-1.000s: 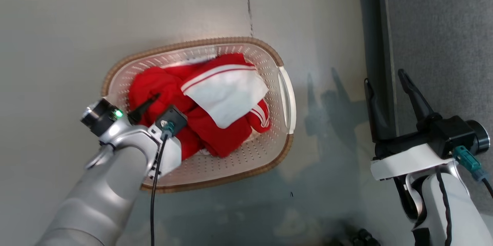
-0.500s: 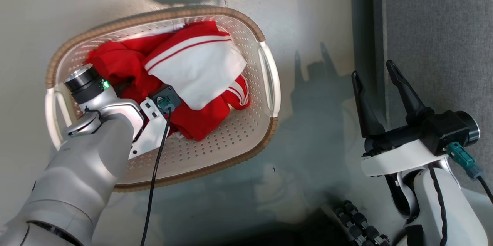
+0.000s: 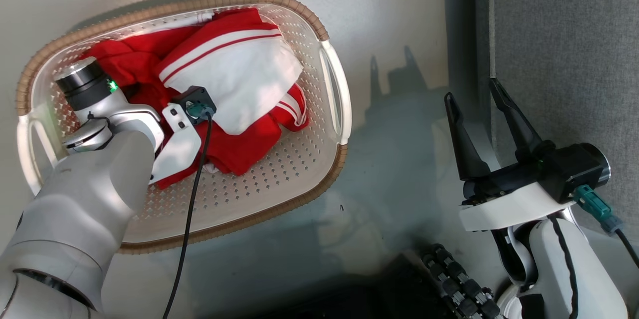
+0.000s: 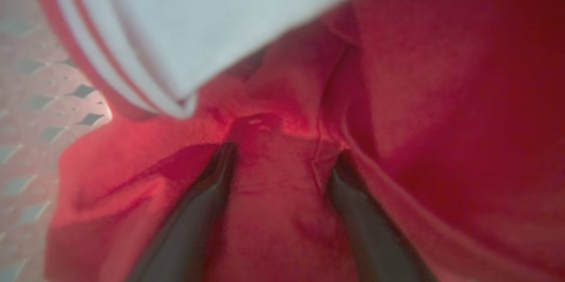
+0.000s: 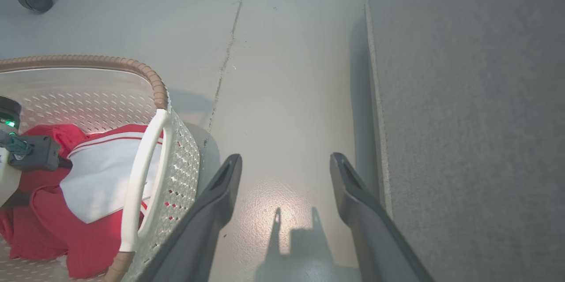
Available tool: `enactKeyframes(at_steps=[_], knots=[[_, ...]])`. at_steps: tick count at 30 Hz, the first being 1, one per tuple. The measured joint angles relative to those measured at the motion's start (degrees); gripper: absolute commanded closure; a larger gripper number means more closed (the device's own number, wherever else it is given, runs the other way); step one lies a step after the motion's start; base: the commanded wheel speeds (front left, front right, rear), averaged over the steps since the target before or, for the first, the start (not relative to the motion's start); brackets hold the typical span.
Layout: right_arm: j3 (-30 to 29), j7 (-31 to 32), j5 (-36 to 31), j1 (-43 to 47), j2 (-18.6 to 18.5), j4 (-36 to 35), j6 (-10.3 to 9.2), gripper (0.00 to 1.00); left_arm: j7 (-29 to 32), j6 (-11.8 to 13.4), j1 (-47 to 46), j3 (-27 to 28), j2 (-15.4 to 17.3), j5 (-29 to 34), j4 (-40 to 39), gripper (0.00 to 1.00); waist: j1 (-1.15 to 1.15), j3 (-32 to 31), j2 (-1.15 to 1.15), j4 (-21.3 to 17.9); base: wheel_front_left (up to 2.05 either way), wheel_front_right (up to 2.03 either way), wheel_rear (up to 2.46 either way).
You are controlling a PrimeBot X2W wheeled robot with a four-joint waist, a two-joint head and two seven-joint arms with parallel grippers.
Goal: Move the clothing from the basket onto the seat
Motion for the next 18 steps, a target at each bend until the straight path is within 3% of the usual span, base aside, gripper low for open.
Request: enactKeyframes(at_steps=[10, 11, 12, 13, 14, 18], knots=[[-0.08, 0.00, 1.44, 0.47, 0.00, 0.33, 0.00, 0.00, 4.88, -1.91, -0.88, -0.80, 0.23, -1.57, -0.20, 0.00, 0.00, 1.06, 0.00, -0.76, 0.00, 0.00, 0.00], [-0.09, 0.00, 1.44, 0.49, 0.00, 0.36, 0.00, 0.00, 5.27, -2.02, -0.91, -0.78, 0.26, -1.97, -0.23, 0.09, 0.00, 1.11, 0.00, -0.82, 0.00, 0.00, 0.00], [-0.10, 0.00, 1.46, 0.49, 0.00, 0.42, 0.00, 0.00, 5.69, -2.10, -0.94, -0.67, 0.30, -2.33, -0.26, 0.36, 0.00, 1.16, 0.00, -0.87, 0.00, 0.00, 0.00], [-0.11, 0.00, 1.55, 0.49, 0.00, 0.48, 0.00, 0.00, 6.24, -2.13, -0.98, -0.51, 0.33, -2.83, -0.29, 0.90, 0.00, 1.20, 0.00, -0.94, 0.00, 0.00, 0.00], [-0.11, 0.00, 1.71, 0.48, 0.00, 0.56, 0.00, 0.00, 6.62, -2.29, -0.98, -0.48, 0.32, -3.15, -0.29, 1.00, 0.00, 1.23, 0.00, -1.02, 0.00, 0.00, 0.00], [0.02, 0.00, 2.11, 0.18, 0.01, 0.90, 0.00, 0.00, 7.09, -2.53, -0.97, -0.37, 0.47, -4.21, -0.23, 1.00, 0.00, 1.15, 0.00, -1.29, 0.00, 0.00, 0.00]])
